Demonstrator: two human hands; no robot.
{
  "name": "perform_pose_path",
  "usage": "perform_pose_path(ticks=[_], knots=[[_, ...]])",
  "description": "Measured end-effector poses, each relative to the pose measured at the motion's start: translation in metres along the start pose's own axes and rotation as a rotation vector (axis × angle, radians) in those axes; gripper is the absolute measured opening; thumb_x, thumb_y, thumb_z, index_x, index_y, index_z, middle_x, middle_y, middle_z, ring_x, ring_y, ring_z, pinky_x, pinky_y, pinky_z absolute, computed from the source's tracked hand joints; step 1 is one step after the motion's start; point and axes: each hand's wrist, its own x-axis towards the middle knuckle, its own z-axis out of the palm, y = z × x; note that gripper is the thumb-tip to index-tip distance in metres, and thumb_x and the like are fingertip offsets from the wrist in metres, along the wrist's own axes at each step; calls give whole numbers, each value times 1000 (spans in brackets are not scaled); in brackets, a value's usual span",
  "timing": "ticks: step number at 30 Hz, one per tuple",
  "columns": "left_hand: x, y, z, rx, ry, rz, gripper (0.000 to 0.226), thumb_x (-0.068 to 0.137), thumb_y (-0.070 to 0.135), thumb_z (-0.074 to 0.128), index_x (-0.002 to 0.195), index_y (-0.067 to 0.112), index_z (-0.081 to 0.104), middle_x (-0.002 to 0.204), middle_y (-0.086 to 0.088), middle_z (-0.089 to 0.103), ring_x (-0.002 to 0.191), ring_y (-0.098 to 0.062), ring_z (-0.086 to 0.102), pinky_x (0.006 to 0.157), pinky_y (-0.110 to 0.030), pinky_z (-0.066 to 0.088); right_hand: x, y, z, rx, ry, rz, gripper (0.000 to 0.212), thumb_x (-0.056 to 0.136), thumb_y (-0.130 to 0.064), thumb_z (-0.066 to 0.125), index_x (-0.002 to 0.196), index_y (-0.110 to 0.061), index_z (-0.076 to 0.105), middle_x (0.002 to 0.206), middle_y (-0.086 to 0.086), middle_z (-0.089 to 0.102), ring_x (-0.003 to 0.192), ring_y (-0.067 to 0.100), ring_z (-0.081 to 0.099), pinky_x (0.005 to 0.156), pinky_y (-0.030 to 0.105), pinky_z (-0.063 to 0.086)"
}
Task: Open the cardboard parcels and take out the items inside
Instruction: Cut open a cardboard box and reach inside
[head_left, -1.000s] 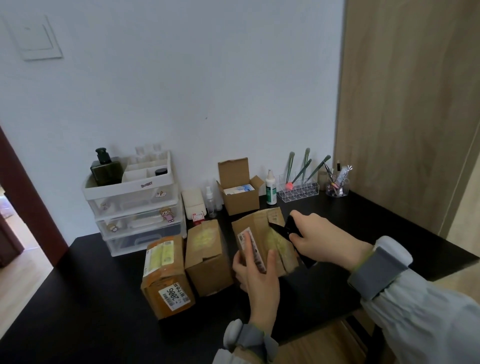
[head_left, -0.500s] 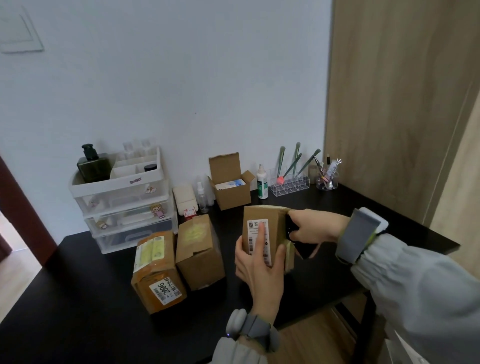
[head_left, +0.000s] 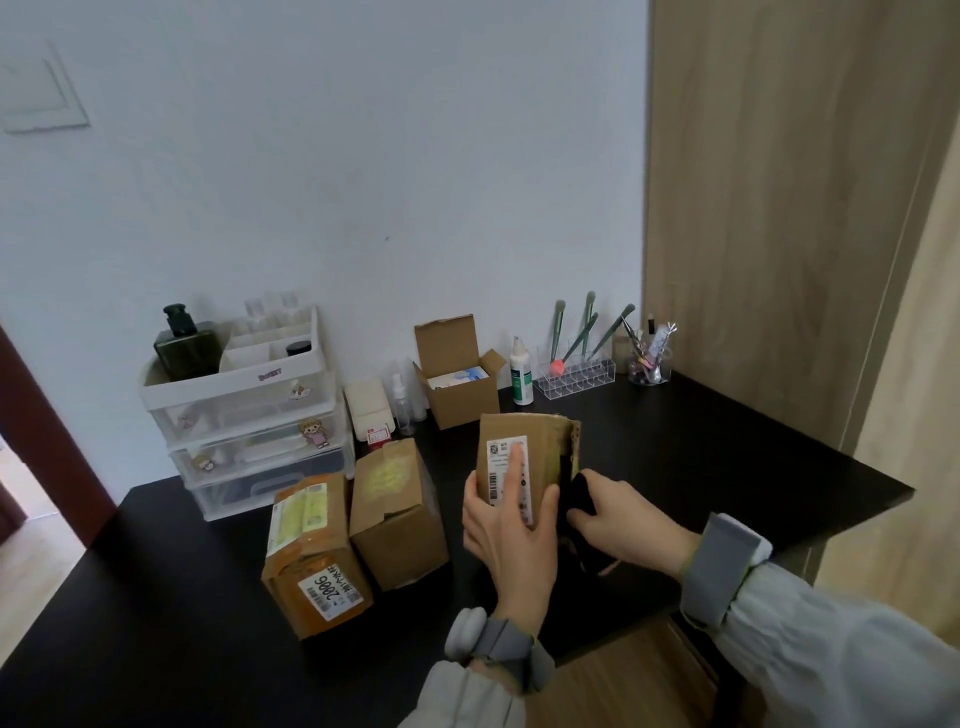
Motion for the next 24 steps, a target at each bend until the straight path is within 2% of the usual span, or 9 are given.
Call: perform_pose_path(ticks=[2, 4, 7, 9, 11, 13, 16, 19, 24], knots=[[3, 1, -1, -40, 9, -61, 60, 85, 57, 52, 132, 64, 16, 151, -6, 14, 137, -30, 17, 110, -48, 14, -1, 0, -6, -17, 9, -5, 13, 91, -21, 52, 103, -17, 50, 95, 7, 68, 81, 22, 71, 70, 40, 61], [8, 2, -5, -109, 15, -152, 60, 85, 57, 51, 135, 62, 19, 151, -7, 13, 136, -33, 19, 109, -50, 14, -4, 1, -18, 48, 52, -23, 5, 89, -18, 53, 94, -17, 50, 82, 9, 72, 66, 22, 73, 60, 39, 62], [15, 1, -11, -198, 17, -252, 60, 86, 57, 50, 138, 58, 21, 152, -8, 13, 135, -35, 20, 110, -52, 15, -9, 7, -44, 164, 269, -80, 9, 86, -19, 56, 82, -22, 49, 66, 4, 74, 52, 17, 71, 52, 36, 59], [15, 3, -13, -242, 10, -290, 58, 87, 57, 49, 138, 58, 22, 152, -7, 14, 135, -36, 21, 110, -52, 15, -8, 17, -55, 99, 442, -64, 8, 86, -30, 57, 85, -27, 49, 69, -2, 75, 61, 15, 72, 61, 36, 59], [15, 5, -14, -284, -5, -328, 57, 88, 58, 48, 138, 58, 21, 152, -6, 14, 135, -37, 22, 111, -54, 15, -3, 28, -51, -140, 509, 43, 16, 86, -38, 55, 95, -26, 49, 86, 1, 72, 81, 27, 70, 71, 40, 55], [14, 8, -14, -296, -16, -343, 58, 88, 58, 46, 139, 56, 19, 152, -6, 14, 135, -38, 22, 111, -54, 15, 8, 40, -33, -368, 447, 119, 24, 87, -37, 54, 104, -21, 49, 103, 8, 66, 95, 35, 64, 76, 39, 51], [9, 8, -17, -274, -22, -300, 57, 89, 58, 43, 140, 57, 16, 152, -7, 13, 135, -38, 22, 111, -53, 15, 22, 50, -5, -546, 382, 60, 18, 88, -33, 51, 101, -20, 50, 110, 1, 61, 102, 24, 59, 74, 34, 47], [5, 8, -20, -212, -35, -269, 58, 91, 58, 39, 141, 57, 10, 153, -10, 11, 134, -38, 22, 109, -52, 17, 33, 50, 10, -674, 321, 31, 25, 89, -34, 51, 110, -21, 49, 116, 0, 56, 107, 21, 54, 78, 33, 46], [7, 6, -24, -198, -71, -284, 60, 91, 58, 38, 141, 55, 6, 152, -11, 10, 133, -38, 24, 108, -53, 23, 40, 41, 5, -450, -27, 140, 63, 82, -41, 62, 137, -21, 37, 135, 3, 46, 122, 24, 47, 98, 37, 45]])
